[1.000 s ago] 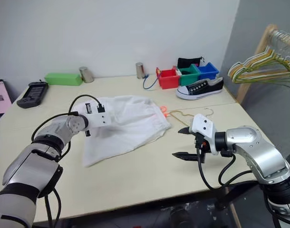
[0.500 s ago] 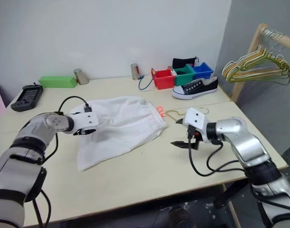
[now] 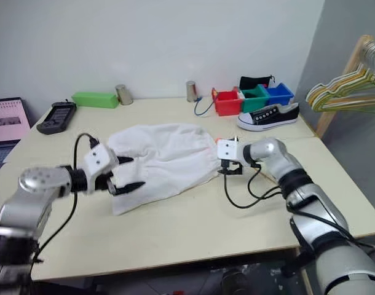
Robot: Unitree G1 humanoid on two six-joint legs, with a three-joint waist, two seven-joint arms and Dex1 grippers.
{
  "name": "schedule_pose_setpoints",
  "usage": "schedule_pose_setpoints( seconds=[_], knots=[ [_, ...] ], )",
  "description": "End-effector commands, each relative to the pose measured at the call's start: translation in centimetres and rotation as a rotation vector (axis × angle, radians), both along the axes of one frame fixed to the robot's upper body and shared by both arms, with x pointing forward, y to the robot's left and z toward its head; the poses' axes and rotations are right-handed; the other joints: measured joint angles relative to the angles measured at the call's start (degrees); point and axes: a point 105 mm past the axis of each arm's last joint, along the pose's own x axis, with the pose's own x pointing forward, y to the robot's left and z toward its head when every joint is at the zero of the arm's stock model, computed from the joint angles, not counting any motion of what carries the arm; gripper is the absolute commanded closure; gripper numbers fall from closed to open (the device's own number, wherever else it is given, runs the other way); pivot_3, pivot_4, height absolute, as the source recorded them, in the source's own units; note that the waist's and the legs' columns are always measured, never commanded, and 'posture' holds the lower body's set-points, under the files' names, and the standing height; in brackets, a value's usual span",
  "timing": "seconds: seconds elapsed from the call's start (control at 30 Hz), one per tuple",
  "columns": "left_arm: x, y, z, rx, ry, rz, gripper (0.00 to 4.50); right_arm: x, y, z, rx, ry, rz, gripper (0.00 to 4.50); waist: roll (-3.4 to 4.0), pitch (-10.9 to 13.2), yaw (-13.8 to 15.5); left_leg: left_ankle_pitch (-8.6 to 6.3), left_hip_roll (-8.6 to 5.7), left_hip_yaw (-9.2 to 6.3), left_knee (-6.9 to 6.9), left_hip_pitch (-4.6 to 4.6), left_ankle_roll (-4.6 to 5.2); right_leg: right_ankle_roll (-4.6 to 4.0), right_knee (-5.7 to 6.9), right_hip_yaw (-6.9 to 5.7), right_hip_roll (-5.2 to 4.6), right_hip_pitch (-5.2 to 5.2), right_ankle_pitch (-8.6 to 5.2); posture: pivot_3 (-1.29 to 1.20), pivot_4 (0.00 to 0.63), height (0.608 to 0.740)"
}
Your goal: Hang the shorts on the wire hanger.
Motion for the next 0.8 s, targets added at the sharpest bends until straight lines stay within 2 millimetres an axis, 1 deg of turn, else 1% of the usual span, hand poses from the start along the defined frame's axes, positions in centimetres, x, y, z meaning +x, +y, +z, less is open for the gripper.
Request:
schedule_pose_setpoints(
  seconds=[0.03,0.13,0.23,0.3,0.47,0.57,0.73,0.8],
  knots=[
    [-1.4,-2.3,1.9,-0.066,-0.05,-0.028,0.03,0.9,-0.2,0.1,-0.125,-0.088,0.02,0.0,-0.01,0.0,1.0,0.01,-0.02,-0.01,0.01,0.03,-0.01,-0.04,0.0,-0.03,0.01,0.04,0.02,-0.17,0.018,0.74],
    [-2.0,-3.1,1.5,-0.087,-0.035,-0.015,0.03,0.9,-0.5,-0.5,-0.211,-0.101,0.043,0.0,0.01,0.0,2.0,0.04,-0.05,-0.1,0.02,0.31,-0.04,-0.07,-0.03,-0.02,0.11,0.26,0.0,-0.17,0.017,0.74],
    [-2.7,-4.3,1.0,-0.109,-0.027,-0.021,0.03,1.1,-1.0,-1.1,-0.317,-0.132,0.057,0.0,0.02,0.0,2.1,0.02,-0.07,-0.11,-0.03,1.0,-0.05,0.01,-0.1,0.02,0.1,0.97,-0.18,-0.17,0.017,0.74],
    [-2.9,-4.8,0.8,-0.118,-0.026,-0.024,0.03,1.3,-1.4,-1.3,-0.367,-0.154,0.056,0.0,0.03,0.0,2.2,0.02,-0.07,-0.18,-0.03,1.07,-0.06,-0.23,-0.09,0.0,0.11,1.03,-0.31,-0.17,0.017,0.74],
    [-2.7,-5.2,0.9,-0.133,-0.039,-0.011,0.03,2.0,-1.3,-1.3,-0.389,-0.201,0.017,0.0,0.14,-0.1,2.5,0.03,-0.12,-0.68,-0.03,1.15,-0.05,-0.37,-0.05,-0.02,0.41,1.02,-0.18,-0.15,0.015,0.74],
    [-2.6,-5.4,1.1,-0.142,-0.045,-0.008,0.0,2.1,-1.1,-1.3,-0.383,-0.216,0.004,0.5,0.16,-0.1,2.5,0.03,-0.08,-0.96,-0.07,1.15,-0.05,-0.34,-0.04,-0.03,0.61,1.01,-0.1,-0.16,0.011,0.74],
    [-2.2,-5.1,1.3,-0.134,-0.054,-0.012,0.0,2.2,0.1,-1.4,-0.348,-0.232,-0.002,1.83,0.2,-0.1,2.8,0.03,-0.02,-1.15,-0.31,1.17,-0.06,-0.51,-0.04,-0.07,0.77,0.93,-0.16,-0.16,0.005,0.74],
    [-2.0,-5.1,1.4,-0.131,-0.058,-0.014,0.0,2.0,0.6,-1.5,-0.319,-0.22,-0.007,2.21,0.2,-0.1,2.9,0.04,-0.01,-1.16,-0.37,1.17,-0.07,-0.53,-0.04,-0.07,0.78,0.9,-0.17,-0.16,0.006,0.74]
  ],
)
